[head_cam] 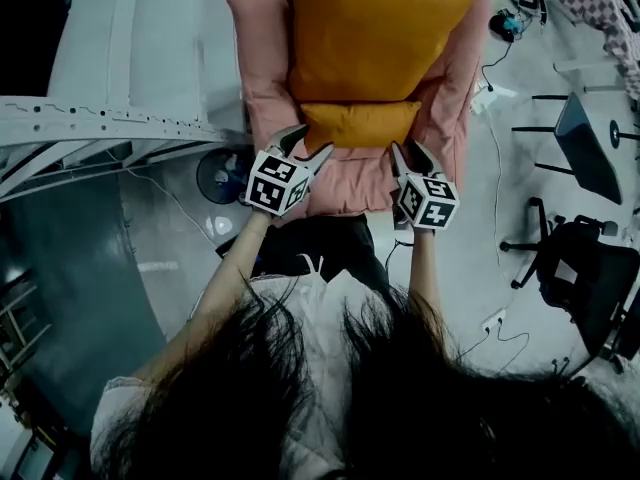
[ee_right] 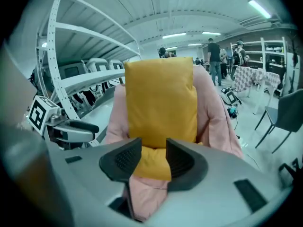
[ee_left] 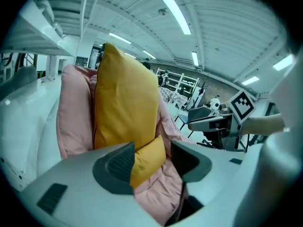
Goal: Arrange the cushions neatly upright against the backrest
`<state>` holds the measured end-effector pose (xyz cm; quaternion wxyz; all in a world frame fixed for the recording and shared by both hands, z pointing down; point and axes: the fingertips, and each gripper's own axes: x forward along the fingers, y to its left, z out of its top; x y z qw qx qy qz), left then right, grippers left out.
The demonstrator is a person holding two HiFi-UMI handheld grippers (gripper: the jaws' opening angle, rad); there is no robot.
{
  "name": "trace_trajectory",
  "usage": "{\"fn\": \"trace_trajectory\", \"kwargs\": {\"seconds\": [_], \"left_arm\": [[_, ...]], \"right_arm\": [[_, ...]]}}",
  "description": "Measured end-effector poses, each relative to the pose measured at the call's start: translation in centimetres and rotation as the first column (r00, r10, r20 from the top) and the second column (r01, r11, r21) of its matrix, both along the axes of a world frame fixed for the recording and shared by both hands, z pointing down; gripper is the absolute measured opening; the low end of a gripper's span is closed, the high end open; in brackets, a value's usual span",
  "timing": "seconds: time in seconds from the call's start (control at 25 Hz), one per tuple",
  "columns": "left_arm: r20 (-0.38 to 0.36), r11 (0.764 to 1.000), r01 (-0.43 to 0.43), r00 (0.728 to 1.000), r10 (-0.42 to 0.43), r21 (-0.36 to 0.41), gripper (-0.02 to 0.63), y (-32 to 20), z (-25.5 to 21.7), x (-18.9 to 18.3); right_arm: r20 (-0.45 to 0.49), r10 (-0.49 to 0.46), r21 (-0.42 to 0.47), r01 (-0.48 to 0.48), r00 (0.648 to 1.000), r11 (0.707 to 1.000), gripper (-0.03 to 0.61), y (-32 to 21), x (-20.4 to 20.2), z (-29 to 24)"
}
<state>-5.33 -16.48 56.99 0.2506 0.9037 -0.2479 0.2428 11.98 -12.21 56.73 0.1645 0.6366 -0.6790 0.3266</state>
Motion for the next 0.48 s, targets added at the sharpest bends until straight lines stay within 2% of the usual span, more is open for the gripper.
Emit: {"fn": "trace_trajectory", "kwargs": {"seconds": [0.16, 0.28, 0.48], "left_arm": [[-0.045, 0.997, -0.042, 0.998, 0.045, 0.060, 0.214, 1.7, -3.3, -0.5], [-0.074, 0.997, -0.042, 0.996, 0.047, 0.069, 0.158, 2.6, -4.6, -1.3], [-0.082, 0.997, -0.027, 0.996, 0.034, 0.075, 0.133, 4.0, -5.8, -1.8]], "right_arm": [[0.034, 0.003, 0.043, -0.005, 0.999, 0.999, 0.152, 1.6, -3.0, -2.7], [0.058, -0.001, 0.056, -0.003, 0.998, 0.998, 0.138, 2.7, -4.9, -3.9], [0.084, -0.017, 0.064, 0.011, 0.996, 0.998, 0.117, 4.2, -6.4, -5.2]]}}
